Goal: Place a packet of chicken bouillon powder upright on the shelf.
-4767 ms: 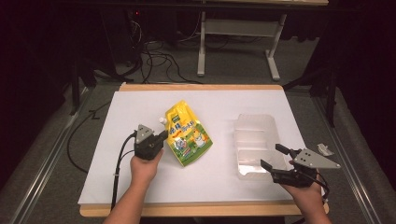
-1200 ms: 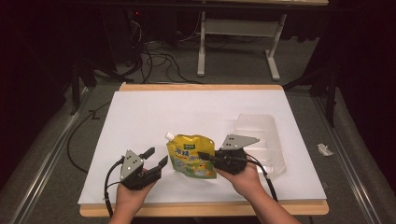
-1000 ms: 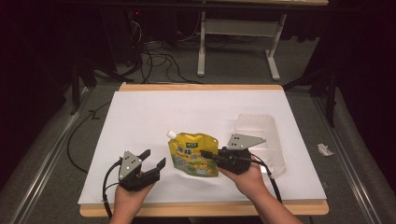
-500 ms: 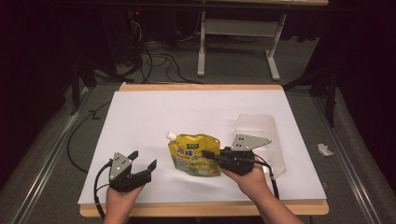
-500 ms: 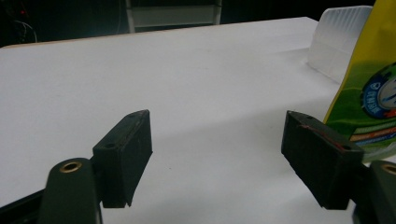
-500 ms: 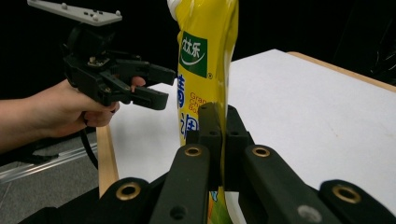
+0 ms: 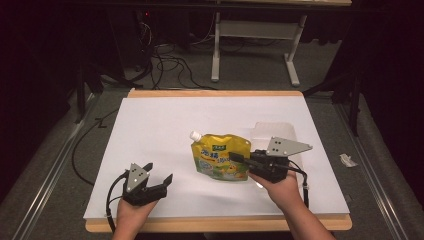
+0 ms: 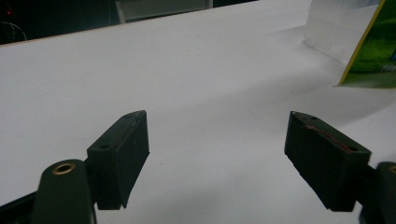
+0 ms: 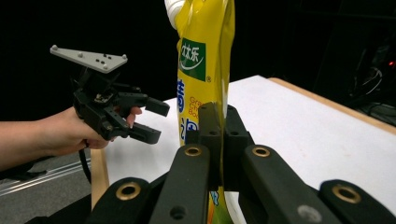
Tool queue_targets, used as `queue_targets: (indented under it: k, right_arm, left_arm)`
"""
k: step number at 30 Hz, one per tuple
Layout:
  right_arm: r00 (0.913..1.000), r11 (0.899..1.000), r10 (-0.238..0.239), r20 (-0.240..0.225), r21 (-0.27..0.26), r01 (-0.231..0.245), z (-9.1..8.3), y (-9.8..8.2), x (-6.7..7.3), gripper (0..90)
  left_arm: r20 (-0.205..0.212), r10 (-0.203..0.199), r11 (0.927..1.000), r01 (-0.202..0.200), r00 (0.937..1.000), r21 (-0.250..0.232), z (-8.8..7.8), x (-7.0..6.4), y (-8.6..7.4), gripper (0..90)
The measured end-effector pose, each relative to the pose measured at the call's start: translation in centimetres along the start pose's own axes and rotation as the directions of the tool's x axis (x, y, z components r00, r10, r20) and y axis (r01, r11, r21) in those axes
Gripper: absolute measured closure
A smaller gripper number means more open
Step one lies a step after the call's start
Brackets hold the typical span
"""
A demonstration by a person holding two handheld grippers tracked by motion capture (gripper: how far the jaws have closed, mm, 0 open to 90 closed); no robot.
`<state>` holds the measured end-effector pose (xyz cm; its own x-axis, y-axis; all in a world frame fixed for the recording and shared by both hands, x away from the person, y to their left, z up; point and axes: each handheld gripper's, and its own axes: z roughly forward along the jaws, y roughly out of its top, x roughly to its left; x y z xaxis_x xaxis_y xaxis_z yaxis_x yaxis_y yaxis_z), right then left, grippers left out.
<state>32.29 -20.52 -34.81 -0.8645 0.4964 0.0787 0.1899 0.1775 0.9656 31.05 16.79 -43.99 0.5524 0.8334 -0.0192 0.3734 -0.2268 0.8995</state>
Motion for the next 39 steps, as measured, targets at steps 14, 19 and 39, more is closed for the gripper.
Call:
queue_targets:
  k: [14, 19, 39]
  right_arm:
    - [0.9965, 0.998, 0.01, 0.083, -0.058, -0.006, -5.2, 0.8, -2.4, 90.0]
    - [0.9931, 0.997, 0.024, 0.115, -0.079, -0.015, -6.6, 0.8, -3.0, 90.0]
    - [0.9675, 0.991, 0.082, 0.239, -0.126, -0.052, -11.9, -0.3, -5.2, 90.0]
  left_arm:
    - [0.017, 0.001, 1.0, -0.001, 0.9999, 0.004, 1.1, -0.2, 0.3, 22.6]
    - [0.022, 0.003, 1.0, -0.003, 0.9998, 0.002, 1.4, -0.3, 0.4, 22.6]
    - [0.035, 0.003, 0.9998, -0.002, 0.9994, -0.02, 1.5, -0.3, 0.8, 23.1]
